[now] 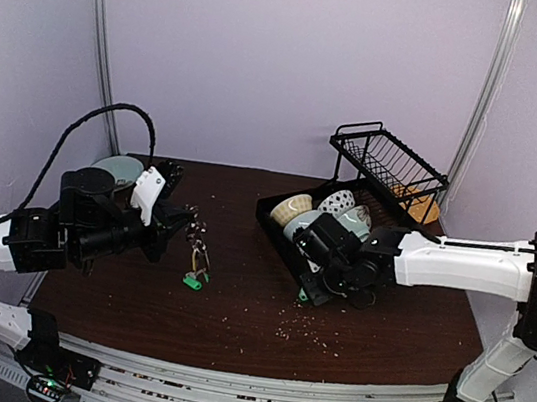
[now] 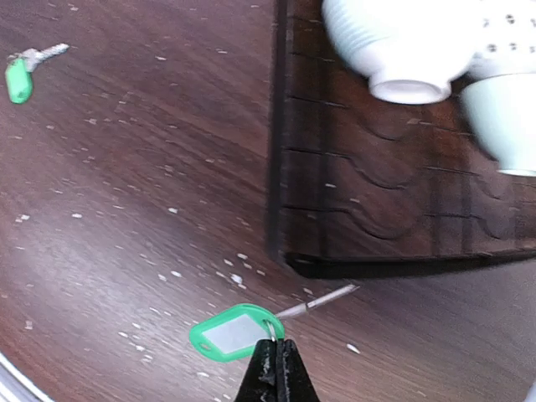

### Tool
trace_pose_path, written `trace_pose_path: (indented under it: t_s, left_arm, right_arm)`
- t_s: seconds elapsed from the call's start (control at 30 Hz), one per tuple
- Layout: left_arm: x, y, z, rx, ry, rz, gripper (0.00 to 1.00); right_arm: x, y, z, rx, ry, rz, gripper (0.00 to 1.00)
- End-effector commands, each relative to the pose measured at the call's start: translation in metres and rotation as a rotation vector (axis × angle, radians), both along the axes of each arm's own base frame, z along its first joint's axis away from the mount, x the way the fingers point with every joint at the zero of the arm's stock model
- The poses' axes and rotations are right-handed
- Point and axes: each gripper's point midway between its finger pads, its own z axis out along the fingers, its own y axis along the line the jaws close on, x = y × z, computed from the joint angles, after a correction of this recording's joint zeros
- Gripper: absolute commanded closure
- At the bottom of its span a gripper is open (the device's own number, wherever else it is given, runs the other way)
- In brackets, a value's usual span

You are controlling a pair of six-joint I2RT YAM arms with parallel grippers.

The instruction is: Put the keys on the keyring

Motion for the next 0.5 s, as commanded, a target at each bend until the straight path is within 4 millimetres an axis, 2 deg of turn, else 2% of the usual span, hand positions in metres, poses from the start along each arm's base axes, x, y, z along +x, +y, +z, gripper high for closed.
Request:
trace_pose_path:
  t_s: [0.0, 0.13, 0.47]
  left_arm:
    - [0.000, 0.000, 0.025, -0.066, -0.052, 0.001, 1.00]
    - [-0.001, 0.000, 0.027, -0.071, -0.054, -0.007, 1.00]
    - [-0.003, 0.001, 0.026, -0.081, -0.054, -0.010, 1.00]
  right_arm:
    - [-0.010, -0.066, 0.002, -0.438, -0.086, -0.100, 1.00]
    - [-0.036, -0.054, -0.007, -0.467, 0.026, -0.023, 1.00]
    - [-0.111, -0.005, -0.030, -0.190, 0.429, 0.176, 1.00]
